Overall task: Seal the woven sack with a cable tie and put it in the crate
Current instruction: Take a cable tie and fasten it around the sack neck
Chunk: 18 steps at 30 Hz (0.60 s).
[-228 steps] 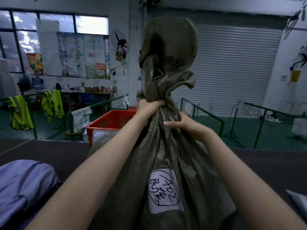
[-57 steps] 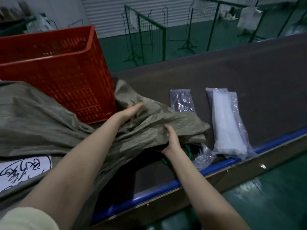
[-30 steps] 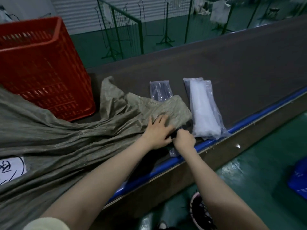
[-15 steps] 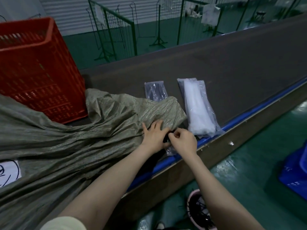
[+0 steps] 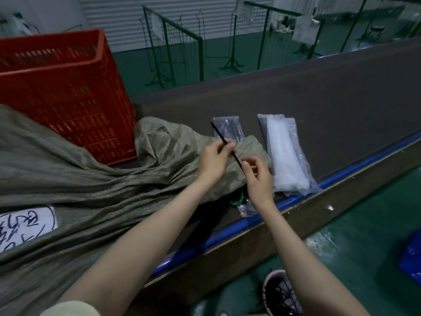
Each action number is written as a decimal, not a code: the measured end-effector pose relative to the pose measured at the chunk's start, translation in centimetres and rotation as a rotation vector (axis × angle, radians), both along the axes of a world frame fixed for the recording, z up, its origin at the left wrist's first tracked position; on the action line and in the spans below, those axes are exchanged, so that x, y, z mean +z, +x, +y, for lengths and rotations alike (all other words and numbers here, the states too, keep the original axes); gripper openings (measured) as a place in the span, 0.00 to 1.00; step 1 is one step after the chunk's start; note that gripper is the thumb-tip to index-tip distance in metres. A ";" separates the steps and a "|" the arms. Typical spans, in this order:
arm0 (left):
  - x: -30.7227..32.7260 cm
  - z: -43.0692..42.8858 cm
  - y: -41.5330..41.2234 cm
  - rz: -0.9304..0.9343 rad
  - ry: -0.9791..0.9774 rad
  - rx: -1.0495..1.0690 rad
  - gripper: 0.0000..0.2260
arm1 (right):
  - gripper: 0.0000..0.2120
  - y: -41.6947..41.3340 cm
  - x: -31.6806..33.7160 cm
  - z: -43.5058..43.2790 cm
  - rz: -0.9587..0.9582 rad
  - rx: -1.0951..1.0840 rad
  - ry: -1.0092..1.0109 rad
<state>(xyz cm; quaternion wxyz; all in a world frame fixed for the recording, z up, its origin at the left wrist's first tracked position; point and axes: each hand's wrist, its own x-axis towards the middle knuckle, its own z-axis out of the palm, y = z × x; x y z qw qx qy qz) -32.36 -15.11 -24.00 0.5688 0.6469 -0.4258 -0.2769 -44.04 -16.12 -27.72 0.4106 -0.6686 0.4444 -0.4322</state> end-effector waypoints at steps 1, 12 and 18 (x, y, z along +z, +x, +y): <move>0.5 0.0 0.8 0.071 -0.013 0.028 0.05 | 0.06 0.5 -0.1 0.1 0.023 0.005 0.001; 5.3 7.2 8.3 -0.833 0.926 -0.143 0.54 | 0.06 6.3 0.8 2.4 0.025 0.103 -0.084; -0.4 11.0 9.0 -1.099 1.472 -0.218 0.60 | 0.03 9.9 0.5 4.4 -0.021 0.228 -0.063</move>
